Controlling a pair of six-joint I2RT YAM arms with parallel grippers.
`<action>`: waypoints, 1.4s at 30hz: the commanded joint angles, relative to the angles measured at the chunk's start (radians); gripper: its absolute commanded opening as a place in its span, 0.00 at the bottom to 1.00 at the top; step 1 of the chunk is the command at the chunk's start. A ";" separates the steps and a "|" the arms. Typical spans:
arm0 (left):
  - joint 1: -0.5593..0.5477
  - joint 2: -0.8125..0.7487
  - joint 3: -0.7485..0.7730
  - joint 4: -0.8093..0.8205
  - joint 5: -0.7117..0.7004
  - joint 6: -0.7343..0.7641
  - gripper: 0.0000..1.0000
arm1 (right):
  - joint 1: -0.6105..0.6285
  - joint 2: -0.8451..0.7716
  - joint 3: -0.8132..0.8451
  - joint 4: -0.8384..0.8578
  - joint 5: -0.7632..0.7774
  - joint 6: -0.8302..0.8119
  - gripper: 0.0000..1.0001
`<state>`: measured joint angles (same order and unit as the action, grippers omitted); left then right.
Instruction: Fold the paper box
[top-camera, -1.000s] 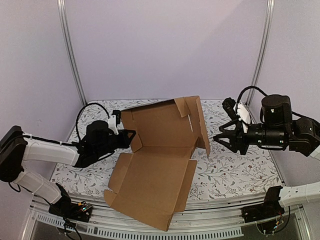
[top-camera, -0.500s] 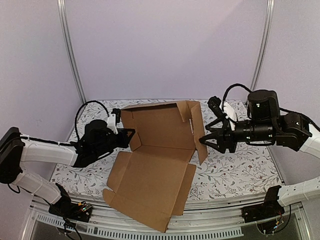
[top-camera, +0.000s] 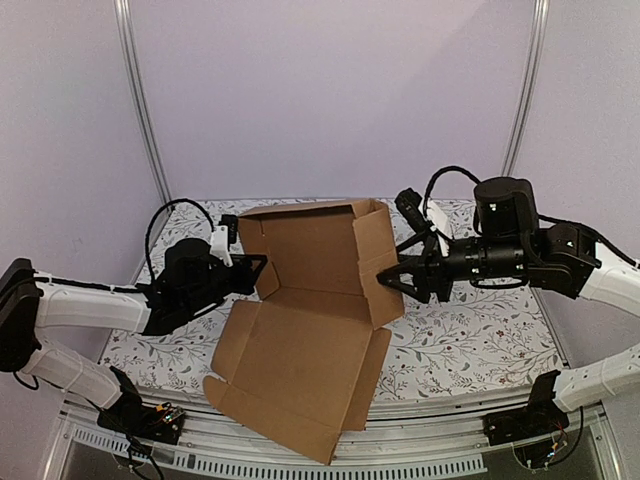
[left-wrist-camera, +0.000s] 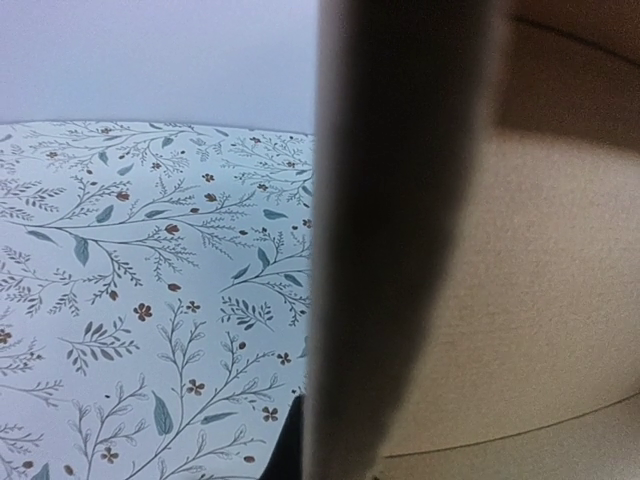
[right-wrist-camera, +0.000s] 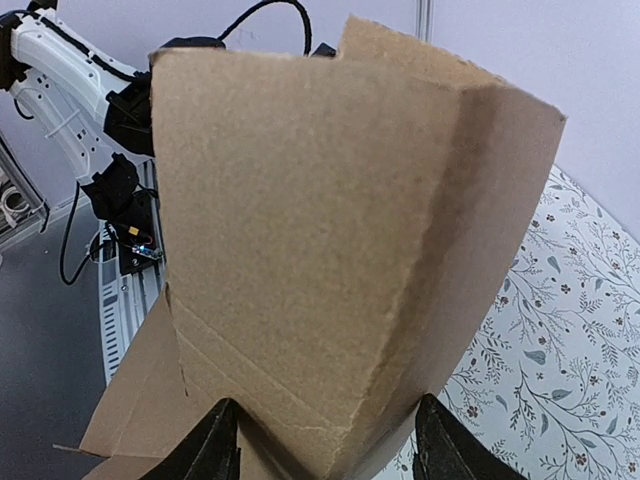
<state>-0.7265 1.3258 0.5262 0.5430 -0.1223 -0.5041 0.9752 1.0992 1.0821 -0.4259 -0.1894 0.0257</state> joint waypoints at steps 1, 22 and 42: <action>-0.008 -0.022 -0.006 -0.014 -0.028 0.007 0.00 | 0.006 0.030 0.027 0.049 0.006 0.033 0.58; -0.107 0.010 0.083 -0.213 -0.341 0.001 0.00 | 0.056 0.221 -0.025 0.200 0.399 0.118 0.57; -0.261 0.049 0.077 -0.196 -0.584 -0.039 0.00 | 0.057 0.334 -0.118 0.465 0.631 0.196 0.46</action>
<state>-0.9352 1.3640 0.5865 0.3206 -0.6804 -0.5362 1.0275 1.4063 0.9798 -0.0586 0.3862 0.2035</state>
